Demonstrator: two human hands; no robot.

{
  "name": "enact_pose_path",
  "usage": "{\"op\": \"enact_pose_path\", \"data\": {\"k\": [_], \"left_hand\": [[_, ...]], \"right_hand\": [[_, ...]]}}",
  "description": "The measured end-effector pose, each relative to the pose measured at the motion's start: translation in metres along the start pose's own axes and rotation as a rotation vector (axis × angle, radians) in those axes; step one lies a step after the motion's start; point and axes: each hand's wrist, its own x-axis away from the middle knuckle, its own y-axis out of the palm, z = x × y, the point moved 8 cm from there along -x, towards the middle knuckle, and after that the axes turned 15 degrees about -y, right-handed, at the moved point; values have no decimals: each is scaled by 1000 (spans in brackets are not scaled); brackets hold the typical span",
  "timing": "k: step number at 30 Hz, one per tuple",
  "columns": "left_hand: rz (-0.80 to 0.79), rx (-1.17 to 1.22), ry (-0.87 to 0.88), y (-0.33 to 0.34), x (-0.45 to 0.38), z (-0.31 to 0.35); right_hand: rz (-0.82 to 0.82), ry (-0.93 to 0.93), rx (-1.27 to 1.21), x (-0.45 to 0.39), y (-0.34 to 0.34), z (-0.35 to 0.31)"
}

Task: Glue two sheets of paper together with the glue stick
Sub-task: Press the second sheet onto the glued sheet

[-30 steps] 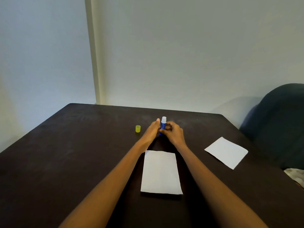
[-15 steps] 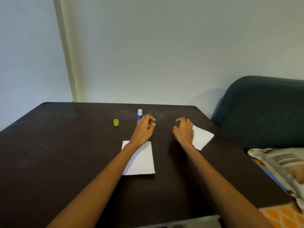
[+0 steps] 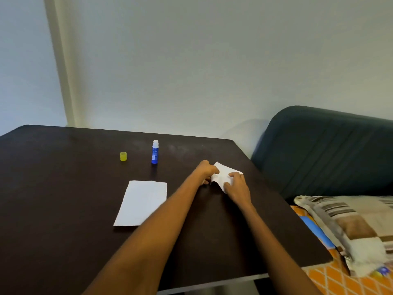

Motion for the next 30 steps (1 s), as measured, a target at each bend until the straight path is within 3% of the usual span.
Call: {"op": "enact_pose_path", "data": {"k": [2, 5, 8, 10, 13, 18, 20, 22, 24, 27, 30], "left_hand": [[29, -24, -30, -2, -1, -5], [168, -89, 60, -13, -4, -4], [104, -10, 177, -18, 5, -5], [65, 22, 223, -28, 16, -6], [52, 22, 248, -51, 31, -12], [90, -126, 301, -103, 61, -34], [198, -221, 260, -135, 65, -51], [429, -474, 220, -172, 68, -68], [559, -672, 157, -196, 71, -87], [560, -832, 57, -206, 69, -110], [555, -787, 54, -206, 69, -113]], "right_hand": [[-8, -33, -27, -1, 1, 0], [56, -47, -107, -2, -3, 4], [247, 126, -367, 0, -14, 13], [293, 274, -583, 3, -12, 14], [156, 319, -827, 2, -2, -1], [-26, 228, -875, 3, 7, -45], [-63, 215, -929, 8, 18, -66], [-90, 211, -991, 13, 31, -84], [-121, 207, -1037, 19, 43, -102], [-157, 213, -1063, 26, 59, -123], [-177, 220, -1080, 31, 70, -136]]}}
